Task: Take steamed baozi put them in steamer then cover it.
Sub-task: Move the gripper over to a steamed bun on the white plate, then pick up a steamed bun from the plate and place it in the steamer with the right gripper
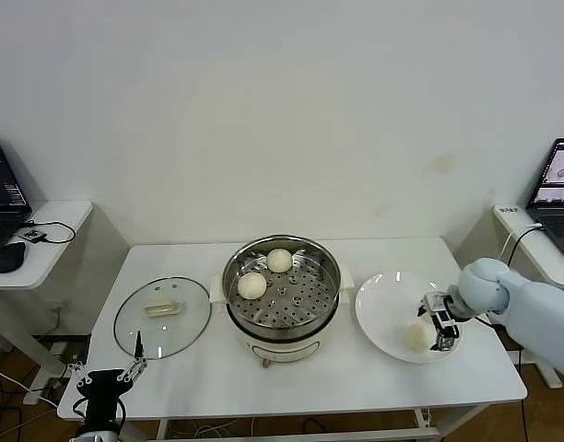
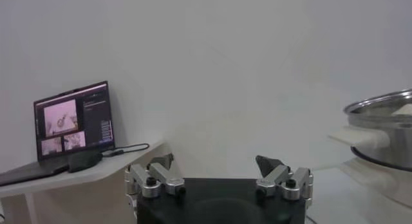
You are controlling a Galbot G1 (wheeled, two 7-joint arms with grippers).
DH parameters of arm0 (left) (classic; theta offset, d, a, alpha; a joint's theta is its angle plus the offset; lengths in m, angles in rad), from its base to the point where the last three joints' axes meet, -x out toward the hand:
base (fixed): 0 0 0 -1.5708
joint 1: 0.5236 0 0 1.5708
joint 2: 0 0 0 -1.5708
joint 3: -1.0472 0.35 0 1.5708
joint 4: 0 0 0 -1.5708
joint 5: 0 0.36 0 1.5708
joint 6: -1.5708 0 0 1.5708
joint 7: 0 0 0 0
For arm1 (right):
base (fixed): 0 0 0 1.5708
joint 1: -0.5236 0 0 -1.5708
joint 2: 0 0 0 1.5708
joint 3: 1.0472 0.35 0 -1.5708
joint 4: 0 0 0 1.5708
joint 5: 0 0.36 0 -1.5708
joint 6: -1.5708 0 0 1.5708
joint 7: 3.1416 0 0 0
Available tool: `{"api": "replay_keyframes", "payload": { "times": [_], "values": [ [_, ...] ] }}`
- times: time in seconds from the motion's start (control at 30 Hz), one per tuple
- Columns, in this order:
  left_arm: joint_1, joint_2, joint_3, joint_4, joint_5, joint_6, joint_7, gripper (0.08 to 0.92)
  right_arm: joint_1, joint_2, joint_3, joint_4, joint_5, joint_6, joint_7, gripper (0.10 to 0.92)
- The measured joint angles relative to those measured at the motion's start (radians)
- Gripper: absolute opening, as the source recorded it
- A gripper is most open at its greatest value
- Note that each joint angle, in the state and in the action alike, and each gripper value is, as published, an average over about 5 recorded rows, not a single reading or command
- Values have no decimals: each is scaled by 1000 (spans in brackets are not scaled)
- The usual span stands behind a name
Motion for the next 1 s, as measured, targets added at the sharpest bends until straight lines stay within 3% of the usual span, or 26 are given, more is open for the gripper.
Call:
{"api": "replay_keyframes", "payload": {
  "times": [1.0],
  "values": [
    [-5, -3, 6, 6, -1, -1, -1, 823, -12, 1, 23, -9, -14, 1, -23, 535]
  ]
}}
